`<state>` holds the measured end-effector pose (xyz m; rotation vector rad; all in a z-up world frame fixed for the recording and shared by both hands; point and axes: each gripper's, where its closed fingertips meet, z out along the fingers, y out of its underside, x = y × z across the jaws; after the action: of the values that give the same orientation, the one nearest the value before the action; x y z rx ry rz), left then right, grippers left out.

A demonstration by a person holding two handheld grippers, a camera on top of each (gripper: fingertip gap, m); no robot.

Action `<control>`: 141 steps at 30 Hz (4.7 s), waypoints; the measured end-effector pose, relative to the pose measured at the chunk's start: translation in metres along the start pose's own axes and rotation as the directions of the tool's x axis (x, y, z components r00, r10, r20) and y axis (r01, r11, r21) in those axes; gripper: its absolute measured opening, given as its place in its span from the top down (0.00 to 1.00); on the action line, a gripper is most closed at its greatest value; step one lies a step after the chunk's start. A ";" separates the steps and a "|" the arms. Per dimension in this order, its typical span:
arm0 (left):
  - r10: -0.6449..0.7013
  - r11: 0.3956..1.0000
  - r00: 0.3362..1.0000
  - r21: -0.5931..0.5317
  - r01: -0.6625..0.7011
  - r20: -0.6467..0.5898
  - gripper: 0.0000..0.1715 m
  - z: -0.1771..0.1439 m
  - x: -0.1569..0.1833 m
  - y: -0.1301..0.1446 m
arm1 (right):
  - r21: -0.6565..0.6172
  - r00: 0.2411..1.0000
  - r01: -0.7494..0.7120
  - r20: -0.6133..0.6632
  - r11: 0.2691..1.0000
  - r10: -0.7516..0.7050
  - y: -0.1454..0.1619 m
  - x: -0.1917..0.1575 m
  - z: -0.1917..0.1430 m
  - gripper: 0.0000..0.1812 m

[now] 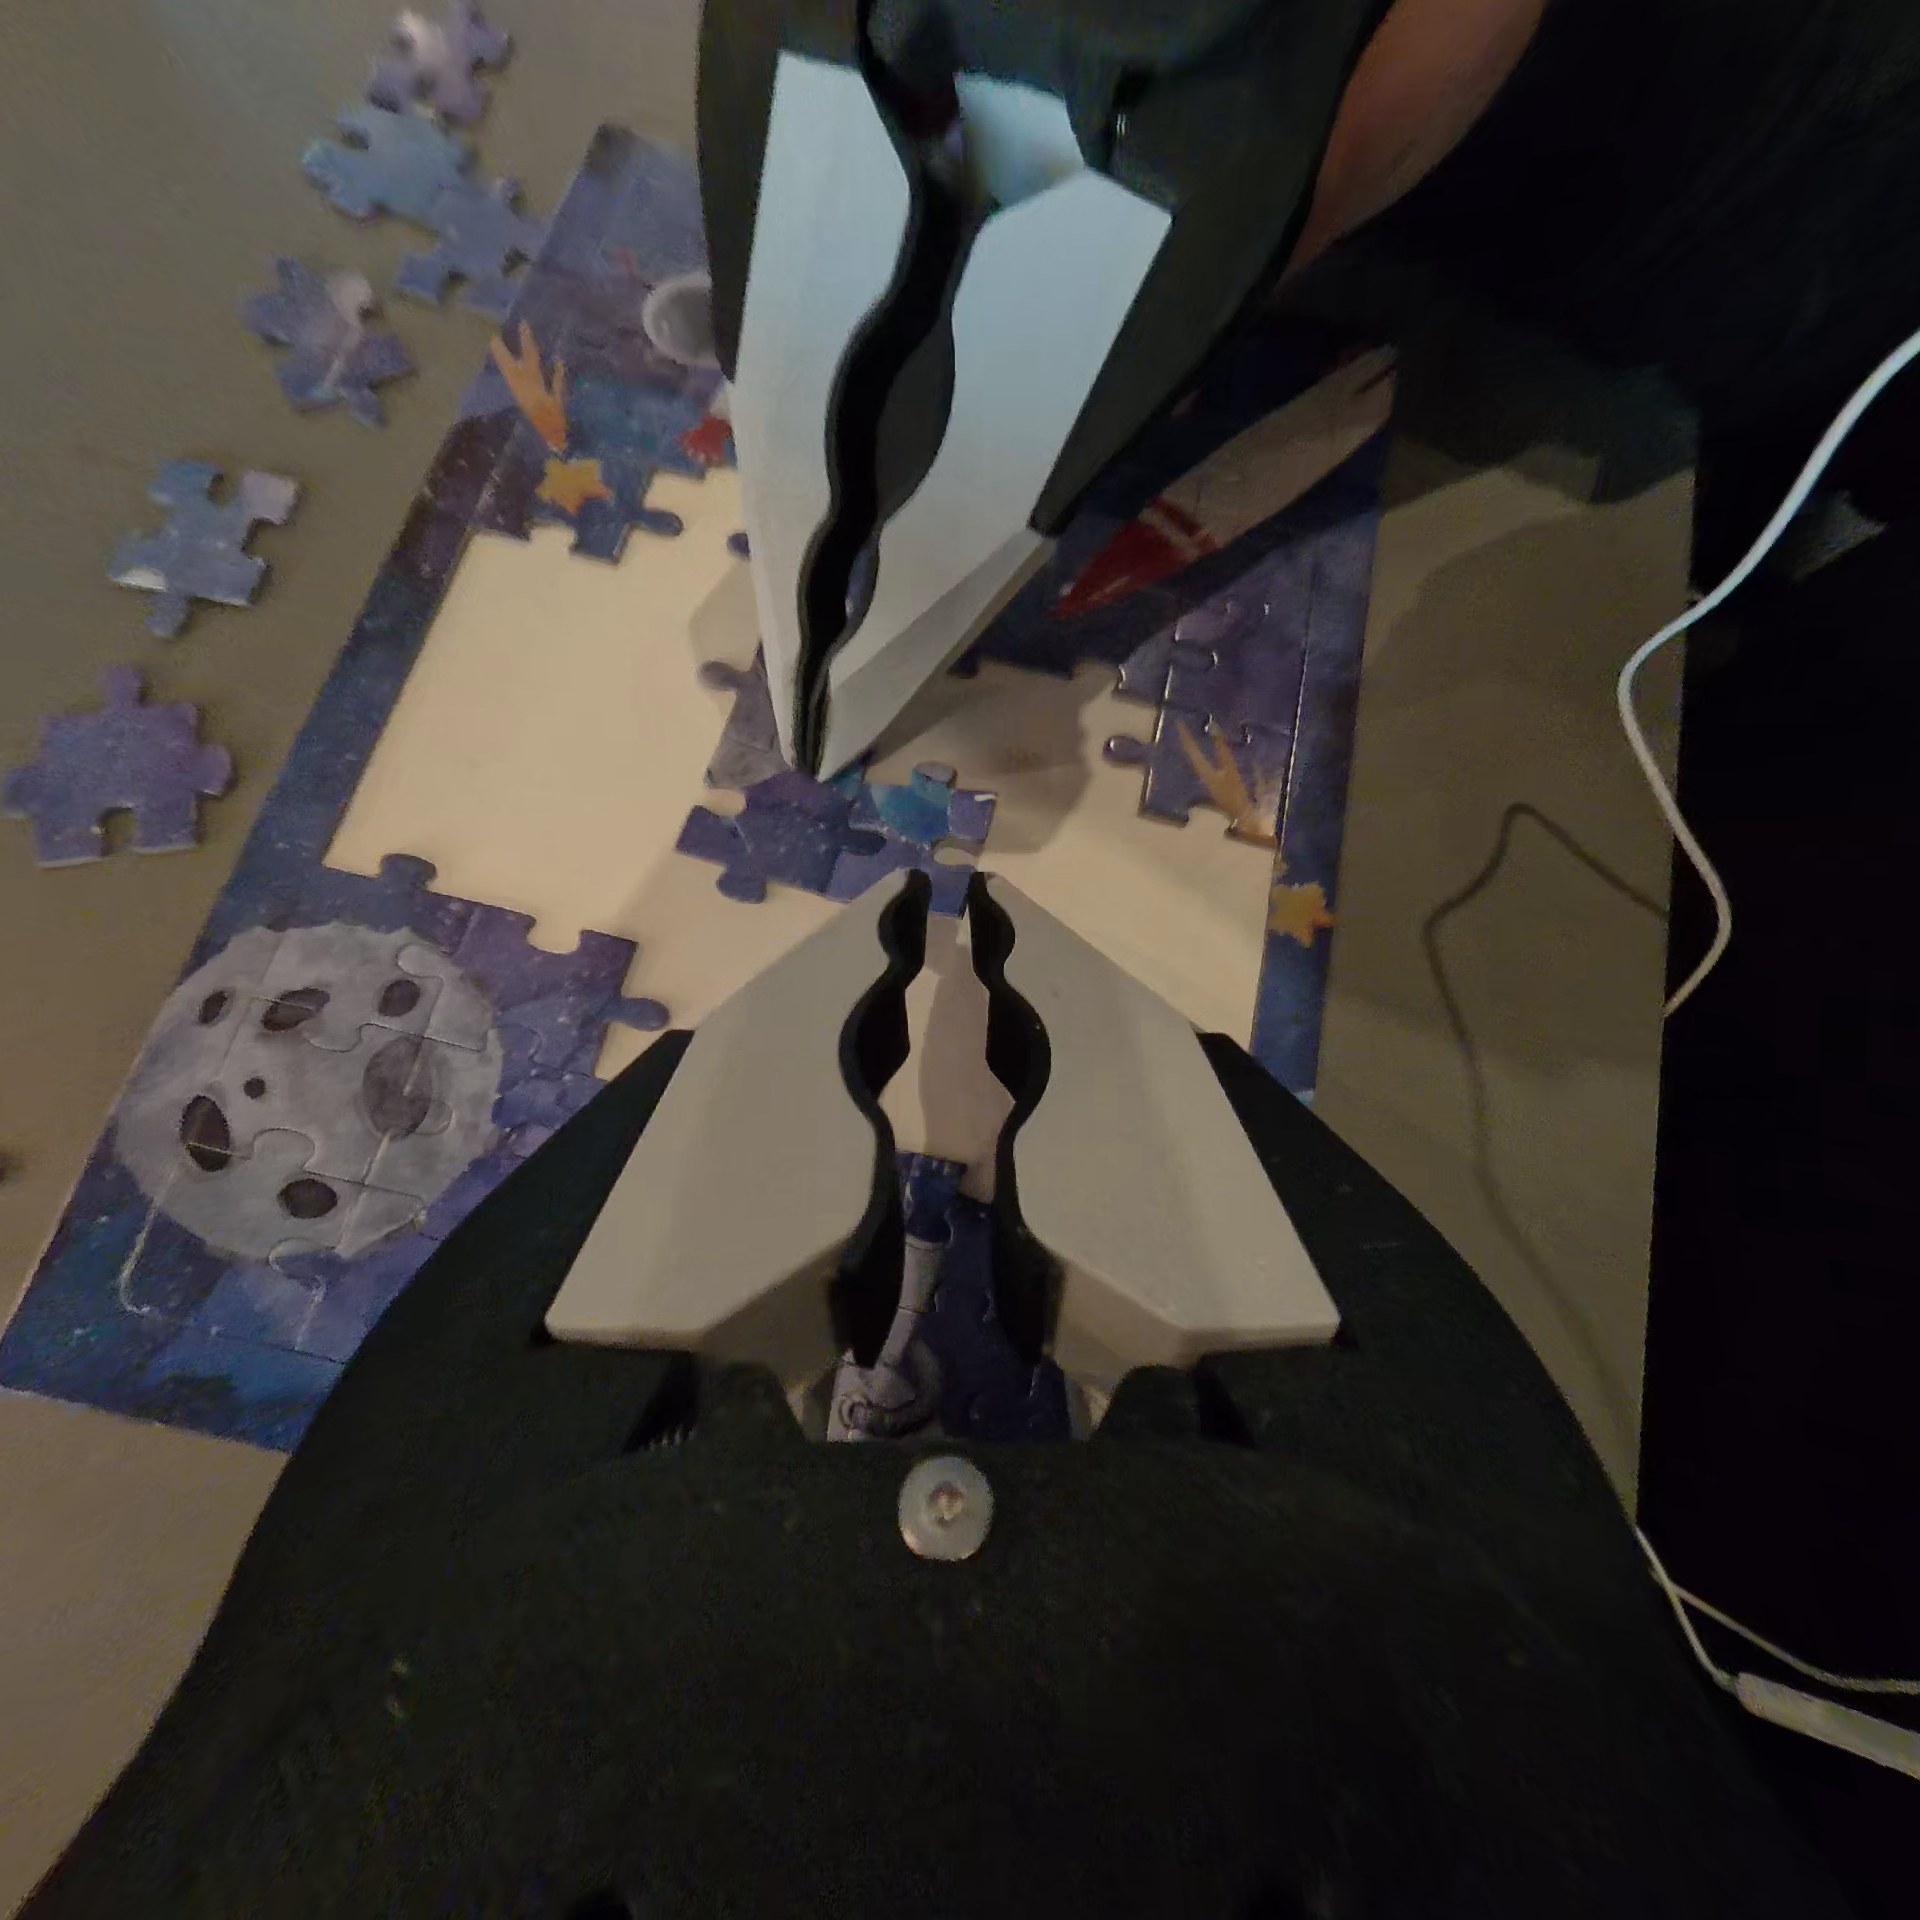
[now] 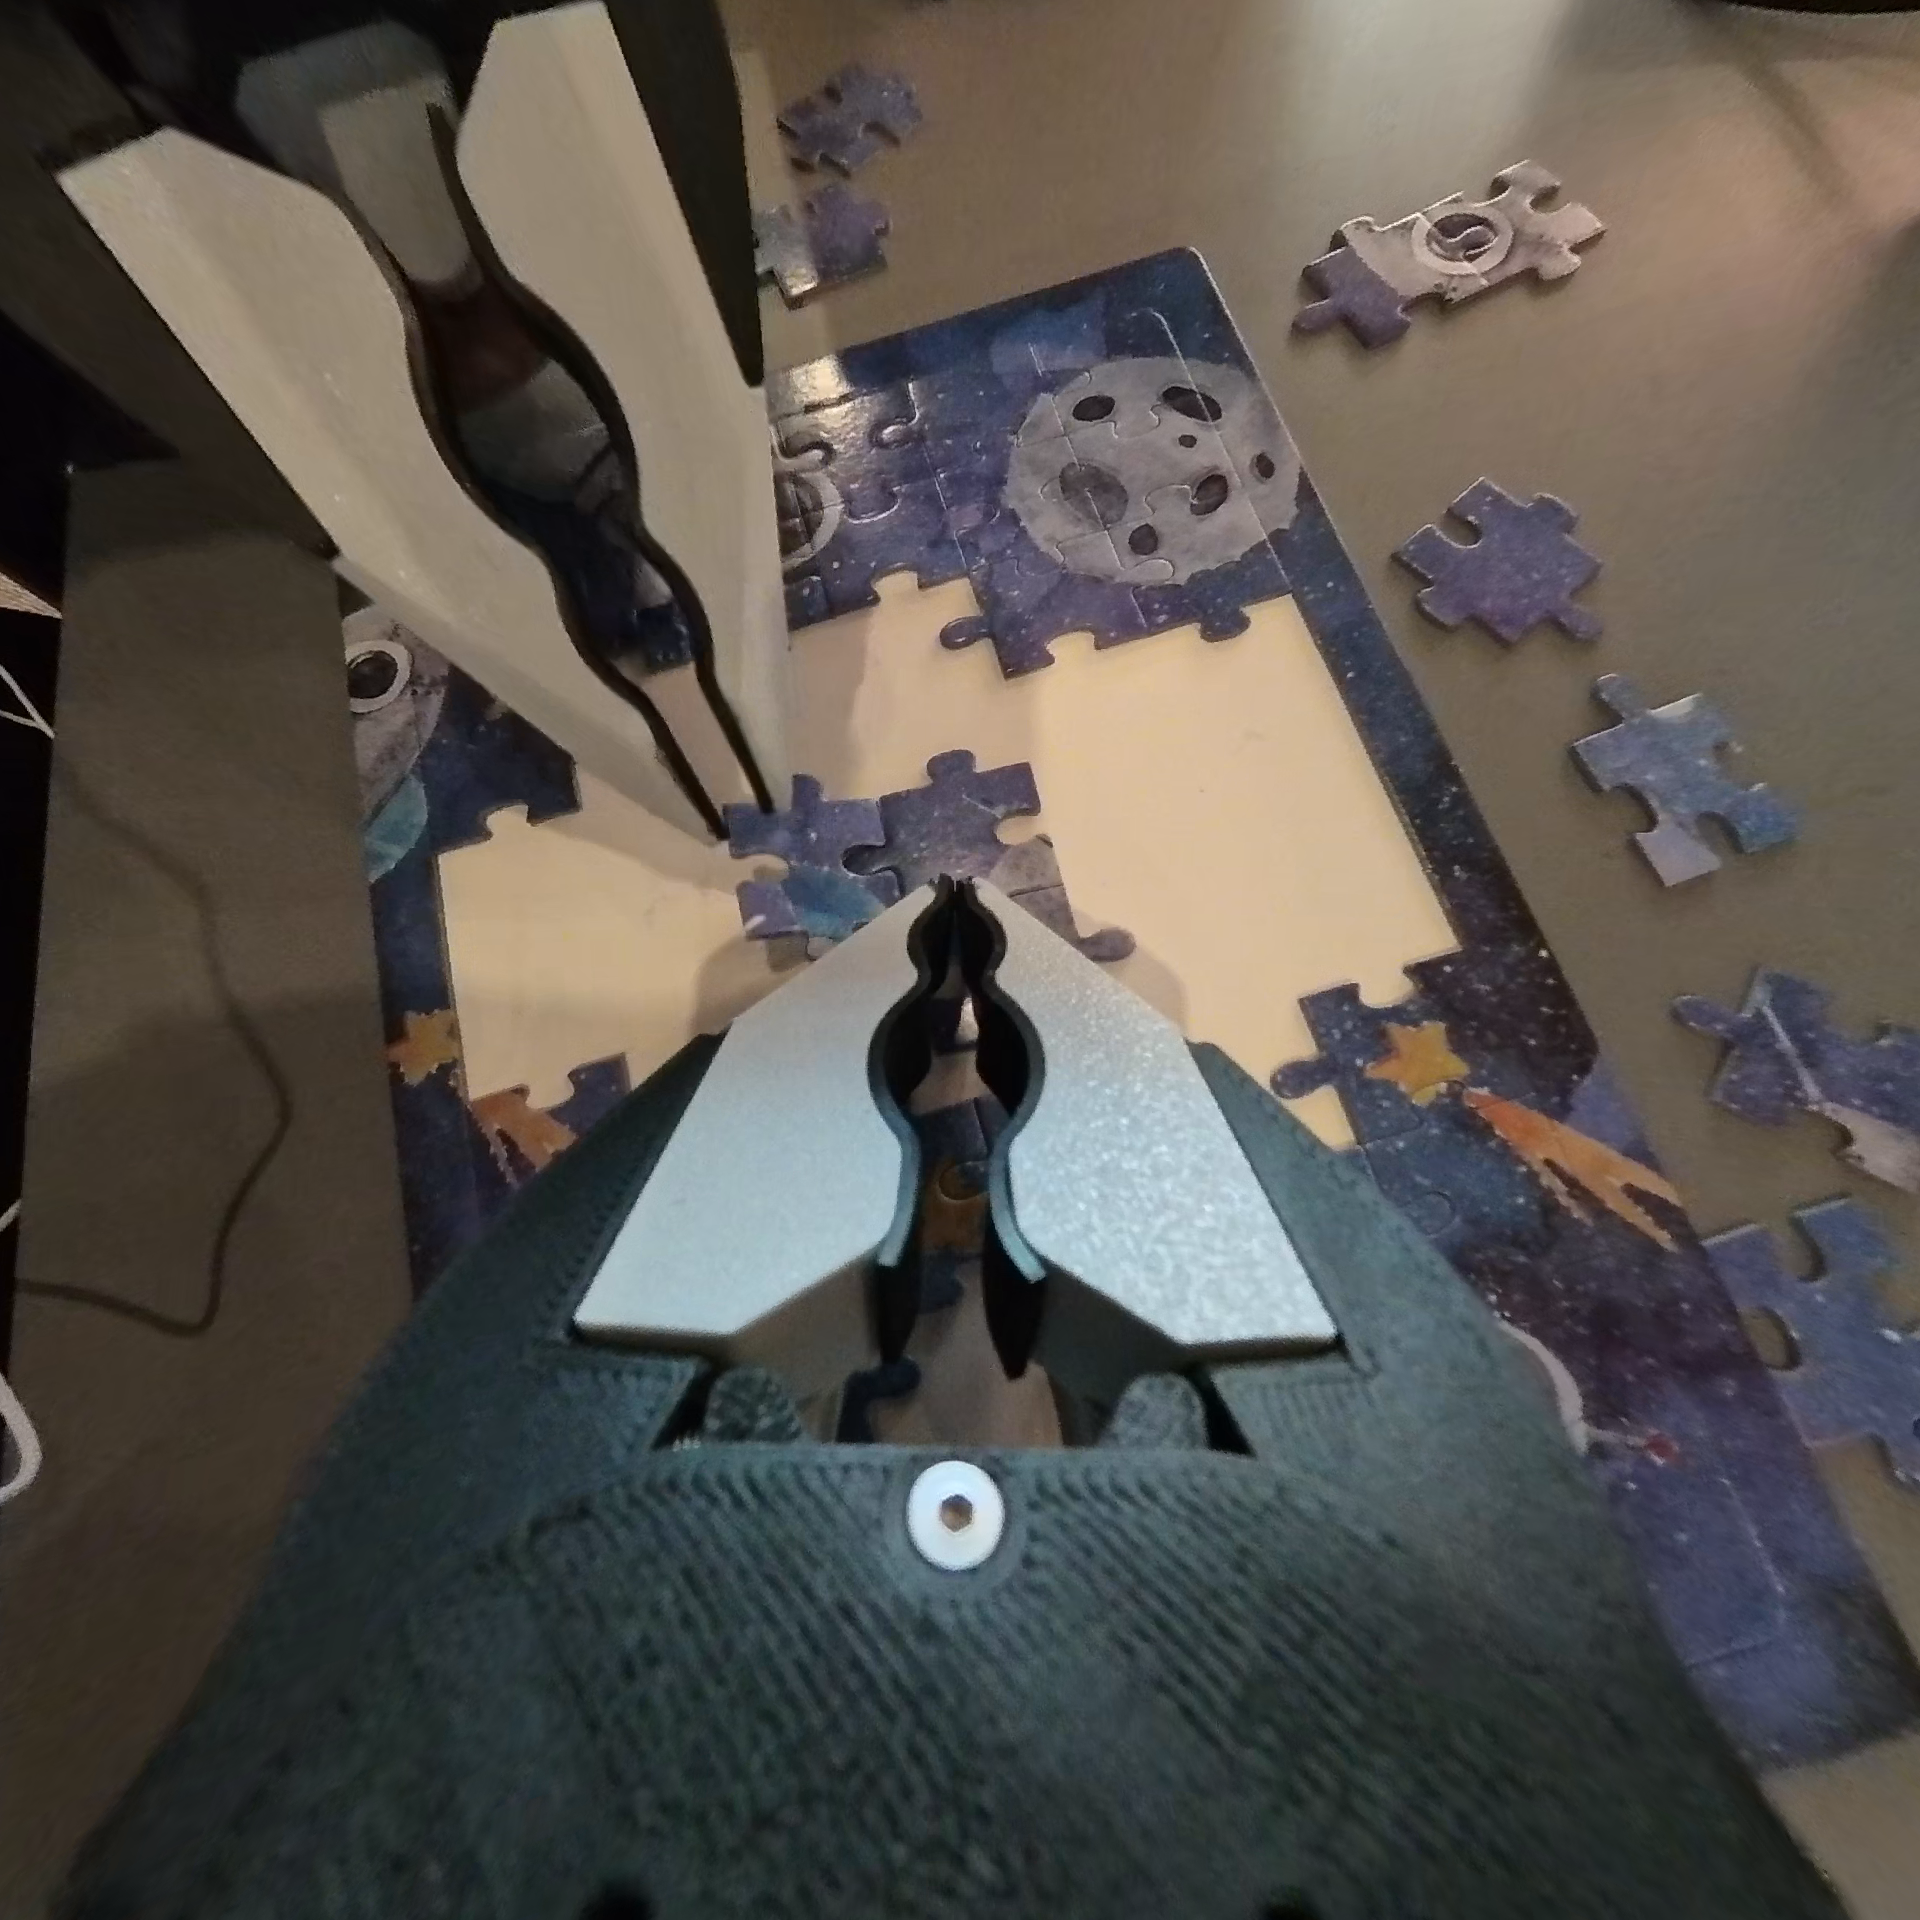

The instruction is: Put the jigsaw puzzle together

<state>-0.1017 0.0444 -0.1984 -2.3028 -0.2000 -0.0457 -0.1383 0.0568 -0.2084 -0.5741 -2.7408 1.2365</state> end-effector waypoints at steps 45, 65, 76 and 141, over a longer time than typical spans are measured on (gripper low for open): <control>-0.067 0.998 0.998 -0.014 0.067 0.013 0.82 -0.003 -0.011 0.010 | -0.013 0.969 -0.106 0.223 0.994 0.106 0.000 -0.024 -0.017 0.85; -0.082 0.996 0.997 -0.021 0.082 0.015 0.86 0.000 -0.014 0.014 | -0.006 0.929 -0.184 0.326 0.983 0.176 -0.005 -0.037 -0.015 0.83; -0.085 0.996 0.996 -0.020 0.085 0.008 0.87 0.000 -0.014 0.014 | -0.031 0.941 -0.133 0.311 0.991 0.136 0.000 -0.042 -0.007 0.75; 0.008 0.998 0.997 -0.065 -0.002 0.080 0.89 0.002 -0.014 0.016 | -0.042 0.952 -0.041 0.302 0.998 0.052 0.002 -0.049 -0.009 0.74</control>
<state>-0.1131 0.0334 -0.2125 -2.3716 -0.2371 0.0435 -0.0903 0.0461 -0.2002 -0.4901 -3.0194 1.3953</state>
